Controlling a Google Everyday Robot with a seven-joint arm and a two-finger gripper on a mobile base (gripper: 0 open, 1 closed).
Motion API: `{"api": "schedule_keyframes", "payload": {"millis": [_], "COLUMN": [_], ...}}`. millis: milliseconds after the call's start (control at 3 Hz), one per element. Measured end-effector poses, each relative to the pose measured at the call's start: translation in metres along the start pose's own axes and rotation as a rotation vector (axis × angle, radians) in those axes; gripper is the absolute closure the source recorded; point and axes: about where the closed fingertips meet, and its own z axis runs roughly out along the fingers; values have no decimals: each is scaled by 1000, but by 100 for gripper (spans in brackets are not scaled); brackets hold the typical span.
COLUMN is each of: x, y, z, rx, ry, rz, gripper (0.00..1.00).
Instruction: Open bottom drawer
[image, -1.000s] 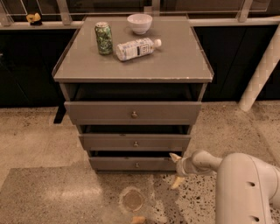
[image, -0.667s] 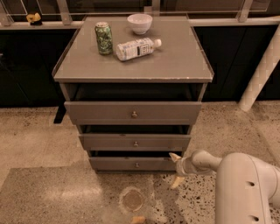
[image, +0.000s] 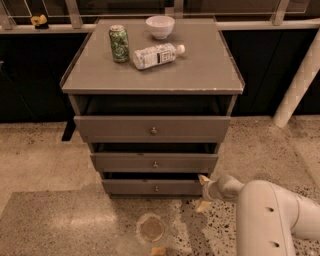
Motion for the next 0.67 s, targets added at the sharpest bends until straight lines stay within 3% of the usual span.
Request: {"api": "schedule_keyframes", "payload": {"millis": [333,667], "x": [6,11], "y": [-26,-51], "z": [28,57], "rx": [42,-3], "ry": [39,76], "rz": [13,23], "gripper": [0,0]}}
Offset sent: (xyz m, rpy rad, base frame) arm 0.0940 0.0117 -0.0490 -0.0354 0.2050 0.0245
